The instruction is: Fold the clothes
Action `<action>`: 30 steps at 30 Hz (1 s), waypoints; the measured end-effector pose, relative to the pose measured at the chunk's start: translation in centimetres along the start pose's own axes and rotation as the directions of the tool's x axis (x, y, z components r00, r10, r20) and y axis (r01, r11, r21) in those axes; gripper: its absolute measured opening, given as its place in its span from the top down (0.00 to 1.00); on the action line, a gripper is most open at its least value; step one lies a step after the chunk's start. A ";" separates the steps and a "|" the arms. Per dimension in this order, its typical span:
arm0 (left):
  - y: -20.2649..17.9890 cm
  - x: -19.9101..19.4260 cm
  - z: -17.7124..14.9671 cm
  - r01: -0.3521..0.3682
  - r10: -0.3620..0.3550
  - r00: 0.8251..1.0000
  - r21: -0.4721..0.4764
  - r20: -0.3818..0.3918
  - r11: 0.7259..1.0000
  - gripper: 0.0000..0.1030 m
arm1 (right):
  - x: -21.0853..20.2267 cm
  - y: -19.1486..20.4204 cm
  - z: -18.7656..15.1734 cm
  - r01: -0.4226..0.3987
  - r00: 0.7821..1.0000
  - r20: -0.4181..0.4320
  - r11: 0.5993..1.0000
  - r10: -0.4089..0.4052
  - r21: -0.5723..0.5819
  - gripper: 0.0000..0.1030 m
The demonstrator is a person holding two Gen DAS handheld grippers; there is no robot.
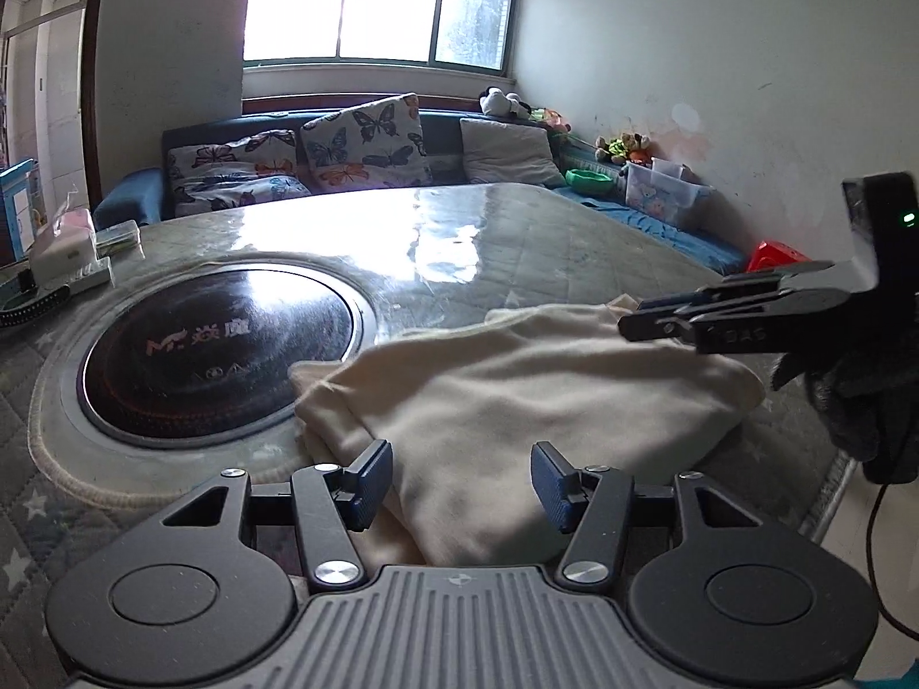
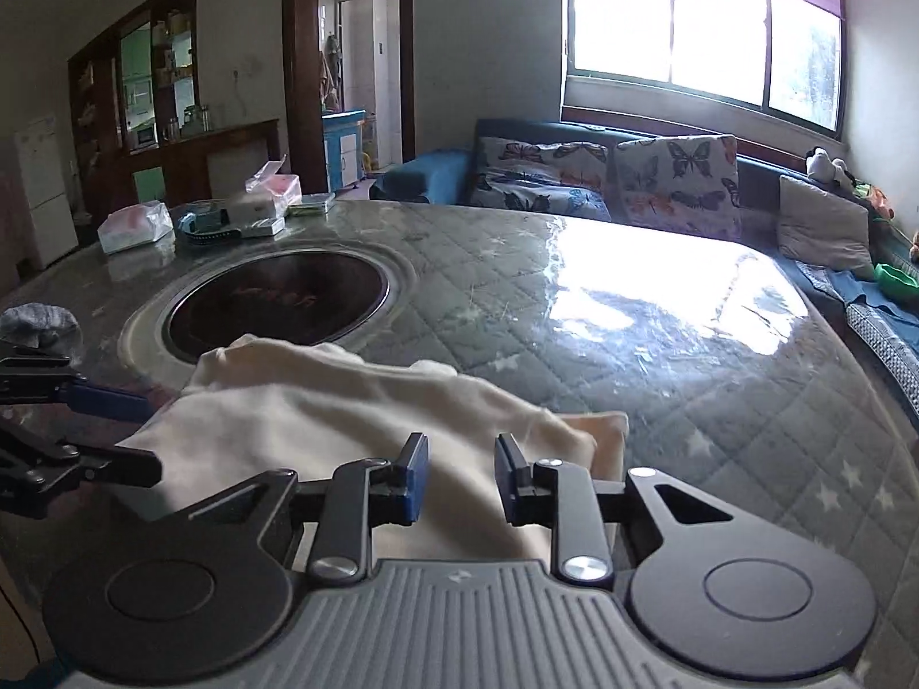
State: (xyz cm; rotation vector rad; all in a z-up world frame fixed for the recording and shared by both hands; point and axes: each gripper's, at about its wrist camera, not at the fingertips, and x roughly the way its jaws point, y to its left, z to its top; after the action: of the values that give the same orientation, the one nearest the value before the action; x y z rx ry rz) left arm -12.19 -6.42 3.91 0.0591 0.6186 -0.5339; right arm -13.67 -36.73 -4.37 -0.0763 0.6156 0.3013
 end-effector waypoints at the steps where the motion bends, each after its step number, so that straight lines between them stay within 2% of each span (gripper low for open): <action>1: 0.3 0.3 0.3 -0.005 0.005 1.000 -0.003 0.002 1.000 0.45 | 0.8 -0.3 0.1 0.003 1.000 -0.013 1.000 -0.003 0.010 0.76; 6: 2.2 2.6 1.8 -0.009 0.008 1.000 -0.054 -0.018 0.998 0.46 | 4.4 -1.4 0.4 0.025 0.997 -0.079 0.998 -0.021 0.051 0.75; 10: 3.7 4.8 2.0 -0.043 0.038 0.997 -0.081 -0.060 0.996 0.46 | 4.1 -1.0 0.4 0.026 0.998 -0.065 0.999 -0.025 0.023 0.71; 13: 3.8 5.2 1.9 -0.044 0.040 0.998 -0.073 -0.053 0.996 0.46 | 2.8 0.0 0.6 0.019 0.999 -0.038 0.999 -0.020 -0.026 0.69; 21: 3.7 4.7 2.1 -0.058 0.053 0.997 -0.082 -0.054 0.995 0.45 | -0.6 4.0 0.7 -0.091 0.996 -0.007 0.986 0.091 -0.141 0.63; 26: 3.6 4.1 2.3 -0.087 0.083 0.995 -0.080 -0.053 0.993 0.43 | -1.8 6.7 0.0 -0.150 0.989 -0.026 0.963 0.148 -0.223 0.61; 30: 4.1 3.7 2.1 -0.117 0.112 0.992 -0.099 -0.062 0.988 0.38 | -2.1 9.1 -0.6 -0.189 0.982 -0.043 0.933 0.185 -0.306 0.59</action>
State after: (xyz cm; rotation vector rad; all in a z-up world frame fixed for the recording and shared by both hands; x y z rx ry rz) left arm -6.49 -5.04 3.10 0.0129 0.6925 -0.3898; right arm -18.41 -28.70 -3.51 -0.3231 0.5855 0.5822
